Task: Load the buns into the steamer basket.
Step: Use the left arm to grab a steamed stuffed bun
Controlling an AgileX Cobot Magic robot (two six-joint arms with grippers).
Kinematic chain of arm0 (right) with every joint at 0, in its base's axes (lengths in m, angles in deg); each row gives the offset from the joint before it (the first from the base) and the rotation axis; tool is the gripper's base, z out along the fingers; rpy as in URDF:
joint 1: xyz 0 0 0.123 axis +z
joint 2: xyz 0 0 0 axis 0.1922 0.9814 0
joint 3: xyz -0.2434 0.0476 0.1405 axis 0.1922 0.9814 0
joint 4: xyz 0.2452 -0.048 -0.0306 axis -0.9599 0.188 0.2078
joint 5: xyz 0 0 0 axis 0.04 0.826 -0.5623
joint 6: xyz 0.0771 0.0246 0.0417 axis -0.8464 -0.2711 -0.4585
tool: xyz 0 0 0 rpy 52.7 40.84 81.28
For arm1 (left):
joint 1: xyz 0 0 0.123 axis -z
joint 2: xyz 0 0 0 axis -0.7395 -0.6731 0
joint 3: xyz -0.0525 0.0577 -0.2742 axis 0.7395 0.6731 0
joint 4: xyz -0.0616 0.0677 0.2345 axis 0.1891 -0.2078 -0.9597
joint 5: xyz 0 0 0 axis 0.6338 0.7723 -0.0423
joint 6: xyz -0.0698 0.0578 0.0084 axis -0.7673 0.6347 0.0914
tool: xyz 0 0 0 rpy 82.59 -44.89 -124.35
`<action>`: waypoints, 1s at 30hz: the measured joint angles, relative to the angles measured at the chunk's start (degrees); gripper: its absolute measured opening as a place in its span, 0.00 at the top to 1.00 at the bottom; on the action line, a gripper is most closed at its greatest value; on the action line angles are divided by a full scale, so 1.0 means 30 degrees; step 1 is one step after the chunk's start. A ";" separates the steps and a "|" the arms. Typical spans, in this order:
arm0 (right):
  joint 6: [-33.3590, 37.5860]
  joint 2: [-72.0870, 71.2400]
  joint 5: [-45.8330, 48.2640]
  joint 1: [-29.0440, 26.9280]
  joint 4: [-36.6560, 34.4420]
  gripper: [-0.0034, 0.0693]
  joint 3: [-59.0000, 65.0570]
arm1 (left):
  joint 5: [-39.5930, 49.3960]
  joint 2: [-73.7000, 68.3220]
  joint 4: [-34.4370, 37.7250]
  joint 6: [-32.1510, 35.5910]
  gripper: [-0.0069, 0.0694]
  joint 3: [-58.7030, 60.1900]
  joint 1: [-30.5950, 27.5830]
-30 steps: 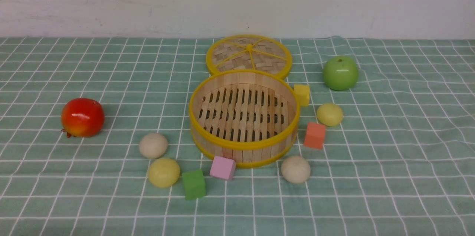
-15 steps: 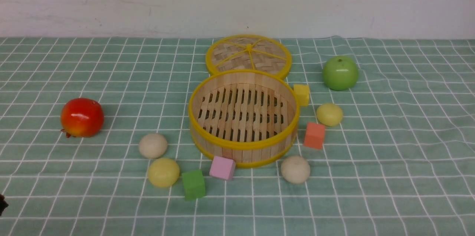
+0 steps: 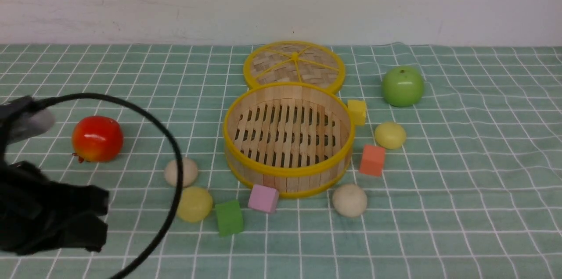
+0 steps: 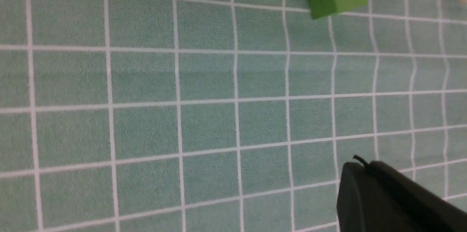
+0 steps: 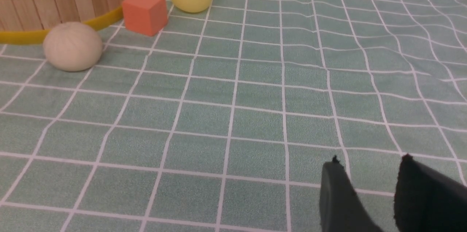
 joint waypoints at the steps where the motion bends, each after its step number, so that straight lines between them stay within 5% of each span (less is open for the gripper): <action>1: 0.0000 0.0000 0.0000 0.0000 0.0000 0.62 0.0000 | -0.0018 -0.0901 0.0119 0.0286 0.93 -0.0283 0.0100; 8: 0.0000 0.0000 0.0000 0.0000 0.0000 0.62 0.0000 | -0.0940 -0.6072 -0.1059 0.0942 0.93 -0.3487 0.4293; 15: 0.0000 0.0000 0.0000 0.0000 0.0000 0.62 0.0000 | -0.2217 -0.9832 -0.5270 -0.2207 0.91 -0.6690 0.4984; 25: 0.0000 0.0000 0.0000 0.0000 0.0000 0.62 0.0000 | -0.3063 -1.2932 -0.7237 -0.2572 0.57 -0.8558 0.4984; 30: 0.0000 0.0000 0.0000 0.0000 0.0000 0.62 0.0000 | -0.3291 -1.3963 -0.7643 -0.2587 0.52 -0.8619 0.4984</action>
